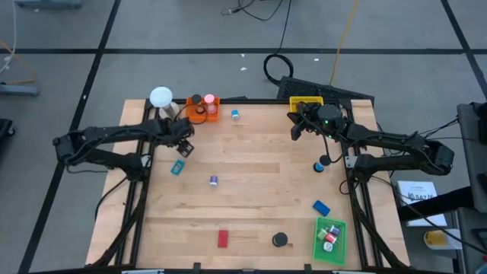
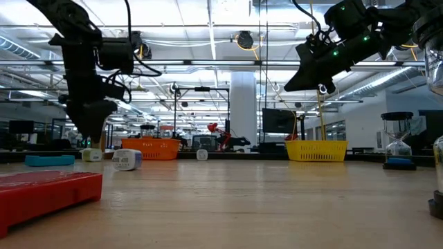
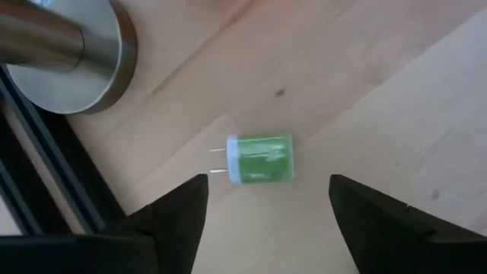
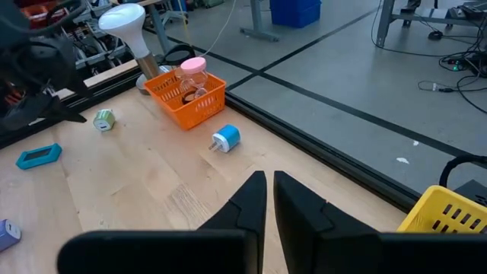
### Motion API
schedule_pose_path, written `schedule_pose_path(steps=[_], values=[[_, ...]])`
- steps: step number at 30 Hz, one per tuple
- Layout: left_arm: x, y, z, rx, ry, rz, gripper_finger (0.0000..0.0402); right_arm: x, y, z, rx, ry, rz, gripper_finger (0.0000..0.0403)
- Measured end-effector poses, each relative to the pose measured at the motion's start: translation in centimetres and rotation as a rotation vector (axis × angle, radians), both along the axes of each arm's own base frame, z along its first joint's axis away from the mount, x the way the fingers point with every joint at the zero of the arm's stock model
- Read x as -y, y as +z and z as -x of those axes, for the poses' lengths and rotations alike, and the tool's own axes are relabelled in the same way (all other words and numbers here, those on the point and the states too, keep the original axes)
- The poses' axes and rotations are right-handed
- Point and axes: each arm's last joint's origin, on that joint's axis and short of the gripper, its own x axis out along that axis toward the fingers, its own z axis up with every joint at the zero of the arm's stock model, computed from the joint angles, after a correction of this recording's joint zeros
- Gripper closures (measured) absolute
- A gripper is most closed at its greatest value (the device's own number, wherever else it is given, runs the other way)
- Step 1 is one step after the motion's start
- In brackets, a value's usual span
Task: Pick & Place Office items
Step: Put the green charger adapter into the green basket
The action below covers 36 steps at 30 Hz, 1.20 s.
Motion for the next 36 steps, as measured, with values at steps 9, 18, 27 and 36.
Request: schedule_pose_path(steps=[9,18,27,36], values=[[-1.8,-0.2,0.1,0.083,0.036,0.036,0.0117,0.0,0.0,0.0,0.000,0.000,0.000,0.0385],[-3.1,-1.3,0.5,0.016,0.096,0.057,0.0117,0.0,0.0,0.0,0.000,0.000,0.000,0.0385],[-3.4,-2.6,0.1,-0.030,0.099,0.092,0.0122,0.0,0.0,0.0,0.000,0.000,0.000,0.0385],[-3.6,-3.2,-0.3,-0.025,0.070,0.124,0.0213,0.0,0.0,0.0,0.000,0.000,0.000,0.0385]])
